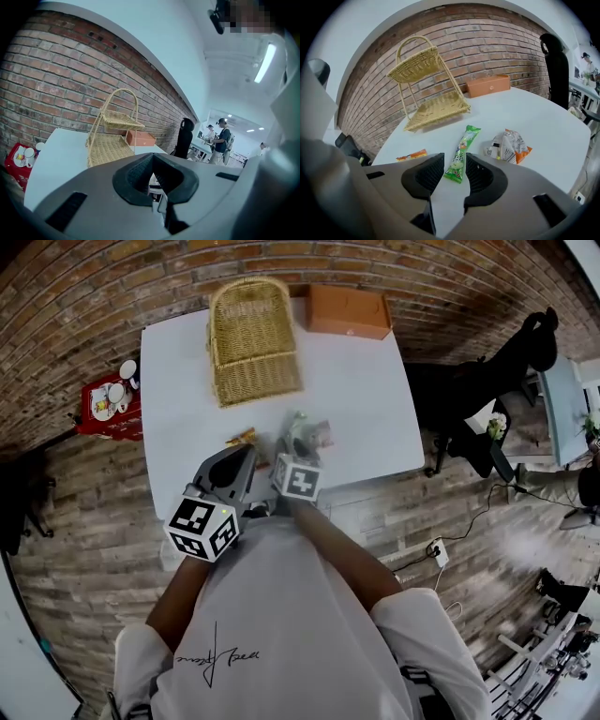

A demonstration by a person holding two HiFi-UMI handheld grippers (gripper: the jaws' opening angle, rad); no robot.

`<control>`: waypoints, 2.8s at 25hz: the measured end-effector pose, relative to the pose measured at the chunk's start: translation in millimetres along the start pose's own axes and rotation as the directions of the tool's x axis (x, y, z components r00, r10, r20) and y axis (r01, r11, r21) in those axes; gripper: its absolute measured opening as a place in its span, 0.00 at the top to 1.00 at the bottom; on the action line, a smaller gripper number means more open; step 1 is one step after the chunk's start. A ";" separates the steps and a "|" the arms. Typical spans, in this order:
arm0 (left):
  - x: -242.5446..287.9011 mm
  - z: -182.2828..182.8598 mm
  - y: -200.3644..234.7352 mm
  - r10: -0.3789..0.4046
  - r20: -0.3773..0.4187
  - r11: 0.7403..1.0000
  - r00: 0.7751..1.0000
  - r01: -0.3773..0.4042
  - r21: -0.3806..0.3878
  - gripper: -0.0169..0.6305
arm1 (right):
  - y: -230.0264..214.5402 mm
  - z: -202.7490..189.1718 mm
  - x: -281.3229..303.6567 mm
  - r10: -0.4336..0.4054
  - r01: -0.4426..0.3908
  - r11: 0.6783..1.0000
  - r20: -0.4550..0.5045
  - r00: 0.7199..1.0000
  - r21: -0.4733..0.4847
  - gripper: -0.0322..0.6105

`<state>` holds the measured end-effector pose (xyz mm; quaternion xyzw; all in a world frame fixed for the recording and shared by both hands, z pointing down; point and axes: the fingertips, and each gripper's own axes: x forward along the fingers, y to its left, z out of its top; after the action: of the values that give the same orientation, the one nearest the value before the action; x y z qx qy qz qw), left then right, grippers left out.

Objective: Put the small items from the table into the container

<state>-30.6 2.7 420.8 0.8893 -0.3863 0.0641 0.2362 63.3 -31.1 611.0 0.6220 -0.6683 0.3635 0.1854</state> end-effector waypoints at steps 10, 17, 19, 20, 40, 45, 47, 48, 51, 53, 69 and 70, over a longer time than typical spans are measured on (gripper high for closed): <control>-1.3 -2.1 9.4 0.023 -0.008 1.000 1.000 -0.023 -0.011 0.96 | -0.5 -8.8 11.3 0.010 -0.009 1.000 -0.049 0.999 0.009 0.76; -5.4 3.7 17.6 0.052 0.012 0.999 0.999 -0.052 -0.014 0.96 | -5.0 -16.3 21.2 0.012 -0.011 1.000 -0.072 0.997 0.017 0.76; -6.1 5.0 18.9 0.057 0.017 0.998 0.998 -0.056 -0.015 0.96 | -7.3 -16.5 21.5 -0.002 0.003 1.000 -0.087 0.996 0.014 0.76; -6.6 5.0 19.2 0.057 0.017 0.998 0.998 -0.057 -0.015 0.96 | -8.8 -15.4 21.2 -0.013 0.014 1.000 -0.089 0.996 0.009 0.76; 4.3 21.4 30.8 0.209 0.055 0.974 0.976 -0.202 -0.101 0.96 | -11.5 -20.9 23.0 0.125 -0.154 0.980 -0.214 0.969 -0.127 0.83; 15.3 26.2 31.6 0.253 0.063 0.965 0.965 -0.247 -0.084 0.96 | -8.4 -23.0 16.9 0.170 -0.217 0.960 -0.253 0.952 -0.175 0.83; 16.8 26.0 33.1 0.250 0.063 0.966 0.966 -0.244 -0.087 0.96 | -8.3 -21.5 17.6 0.189 -0.232 0.960 -0.251 0.950 -0.155 0.83; 17.4 24.8 34.3 0.244 0.058 0.967 0.968 -0.239 -0.091 0.96 | -8.4 -21.1 17.7 0.202 -0.240 0.963 -0.255 0.946 -0.124 0.83; 19.0 21.4 36.6 0.221 0.041 0.972 0.974 -0.216 -0.094 0.96 | -8.8 -22.4 17.7 0.256 -0.271 0.962 -0.283 0.924 -0.015 0.83; 20.9 19.4 37.4 0.205 0.033 0.975 0.978 -0.201 -0.097 0.96 | -7.8 -23.2 17.6 0.273 -0.281 0.960 -0.289 0.918 0.014 0.83; 19.5 24.3 52.4 0.181 0.042 0.976 0.983 -0.174 -0.129 0.96 | 14.1 1.9 -5.3 0.318 -0.351 0.932 -0.258 0.912 -0.089 0.83; 20.9 23.1 51.6 0.175 0.037 0.977 0.984 -0.169 -0.128 0.96 | 14.3 6.0 -8.1 0.321 -0.354 0.931 -0.252 0.913 -0.093 0.83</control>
<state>-54.7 -52.3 425.8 0.8373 -0.4706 0.0384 0.2755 52.0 -30.3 597.7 0.4359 -0.7627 0.4138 0.2390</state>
